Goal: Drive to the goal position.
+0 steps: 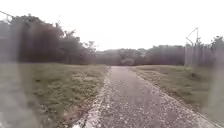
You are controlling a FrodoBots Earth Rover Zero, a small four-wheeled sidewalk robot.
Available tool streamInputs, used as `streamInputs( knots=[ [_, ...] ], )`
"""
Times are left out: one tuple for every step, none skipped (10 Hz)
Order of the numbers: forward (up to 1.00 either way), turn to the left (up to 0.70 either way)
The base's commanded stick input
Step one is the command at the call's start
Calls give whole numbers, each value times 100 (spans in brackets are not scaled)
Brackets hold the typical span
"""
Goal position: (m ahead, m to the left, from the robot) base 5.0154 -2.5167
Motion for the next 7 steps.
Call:
streamInputs(
  knots=[
    [70,0],
    [70,-8],
    [70,-12],
    [70,-13],
    [70,-13],
    [70,-13],
    [70,-13]
  ],
)
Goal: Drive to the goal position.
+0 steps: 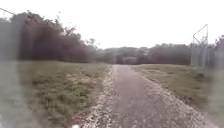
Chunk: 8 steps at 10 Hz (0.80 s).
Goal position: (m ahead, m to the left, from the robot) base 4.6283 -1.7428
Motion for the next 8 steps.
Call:
streamInputs(
  knots=[
    [70,-13],
    [70,-13],
    [70,-13],
    [70,-13],
    [70,-13],
    [70,-13],
    [70,-13],
    [70,-13]
  ],
)
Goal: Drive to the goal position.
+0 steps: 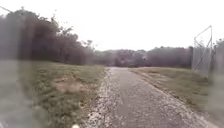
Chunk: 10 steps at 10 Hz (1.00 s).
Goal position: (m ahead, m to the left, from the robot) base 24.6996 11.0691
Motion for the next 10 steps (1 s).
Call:
streamInputs(
  knots=[
    [70,-13],
    [70,-13],
    [70,-13],
    [70,-13],
    [70,-13],
    [70,-13],
    [70,-10],
    [70,-2],
    [70,0],
    [70,0]
  ],
)
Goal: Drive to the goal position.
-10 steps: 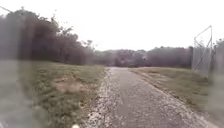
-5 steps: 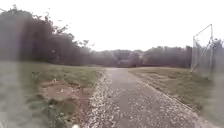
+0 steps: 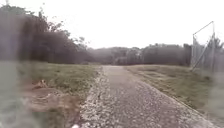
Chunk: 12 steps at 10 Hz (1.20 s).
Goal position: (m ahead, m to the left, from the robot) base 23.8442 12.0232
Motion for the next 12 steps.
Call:
streamInputs(
  knots=[
    [70,0],
    [70,0],
    [70,0],
    [70,0],
    [70,0],
    [70,0],
    [70,0],
    [70,0],
    [70,0],
    [70,0],
    [70,0],
    [70,0]
  ],
)
